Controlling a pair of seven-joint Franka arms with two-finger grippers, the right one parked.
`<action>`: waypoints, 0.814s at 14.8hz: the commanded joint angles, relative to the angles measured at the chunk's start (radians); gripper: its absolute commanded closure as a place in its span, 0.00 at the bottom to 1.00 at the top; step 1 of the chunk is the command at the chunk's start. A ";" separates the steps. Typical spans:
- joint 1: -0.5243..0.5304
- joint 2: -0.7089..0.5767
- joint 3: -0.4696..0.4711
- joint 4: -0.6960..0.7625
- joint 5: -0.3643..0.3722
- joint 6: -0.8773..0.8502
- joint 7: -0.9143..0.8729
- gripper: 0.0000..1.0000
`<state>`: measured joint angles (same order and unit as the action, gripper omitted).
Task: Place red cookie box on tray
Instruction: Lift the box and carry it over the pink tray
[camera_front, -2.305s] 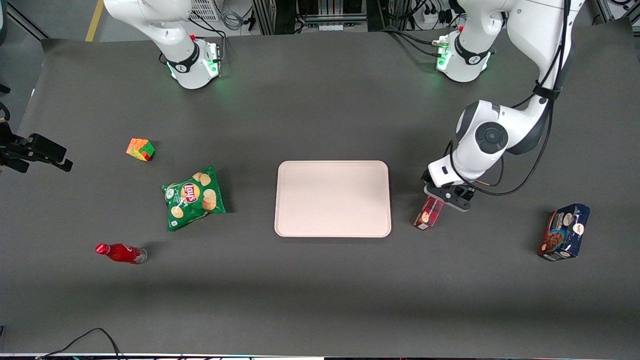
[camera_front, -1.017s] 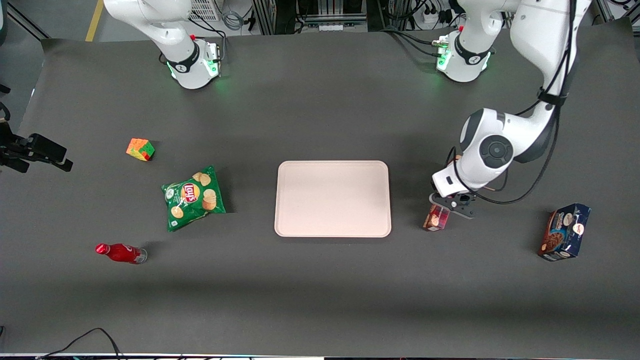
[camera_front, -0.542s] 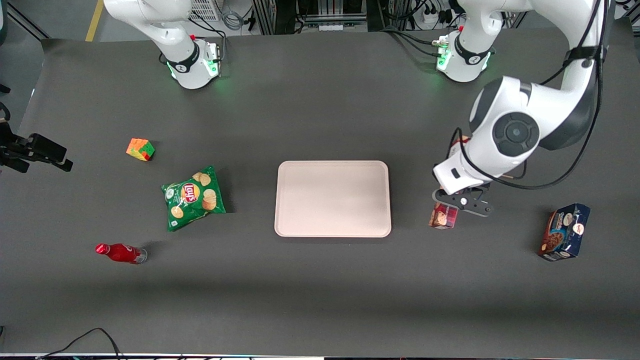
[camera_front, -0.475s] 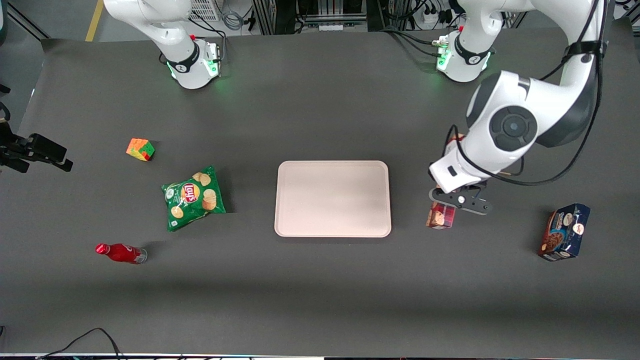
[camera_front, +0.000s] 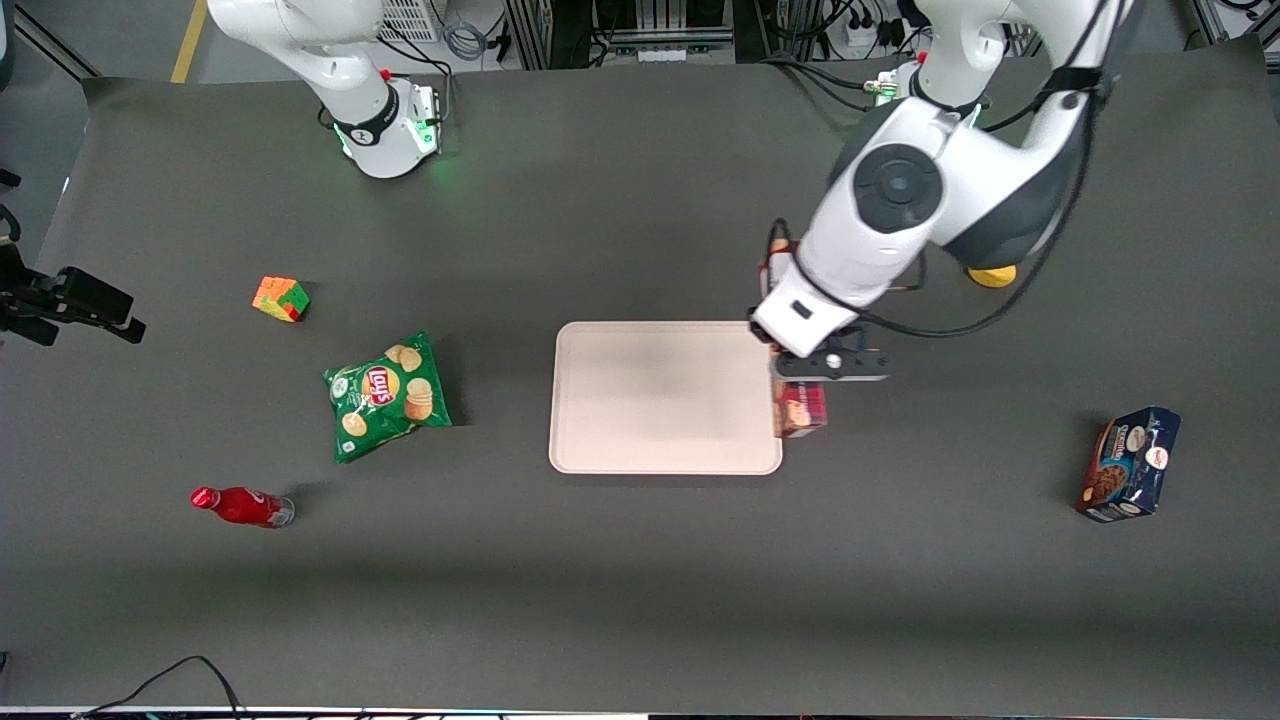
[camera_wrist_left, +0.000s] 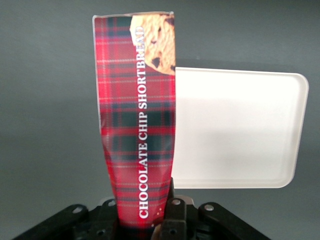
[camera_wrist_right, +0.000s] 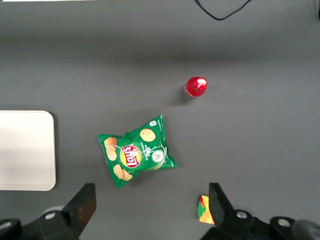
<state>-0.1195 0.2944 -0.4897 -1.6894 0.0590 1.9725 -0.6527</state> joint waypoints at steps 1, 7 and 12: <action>-0.026 0.074 -0.007 -0.015 0.050 0.095 -0.068 1.00; -0.046 0.153 -0.007 -0.142 0.165 0.285 -0.132 1.00; -0.063 0.215 -0.006 -0.205 0.255 0.438 -0.243 1.00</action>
<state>-0.1679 0.4962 -0.4999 -1.8563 0.2616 2.3234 -0.8133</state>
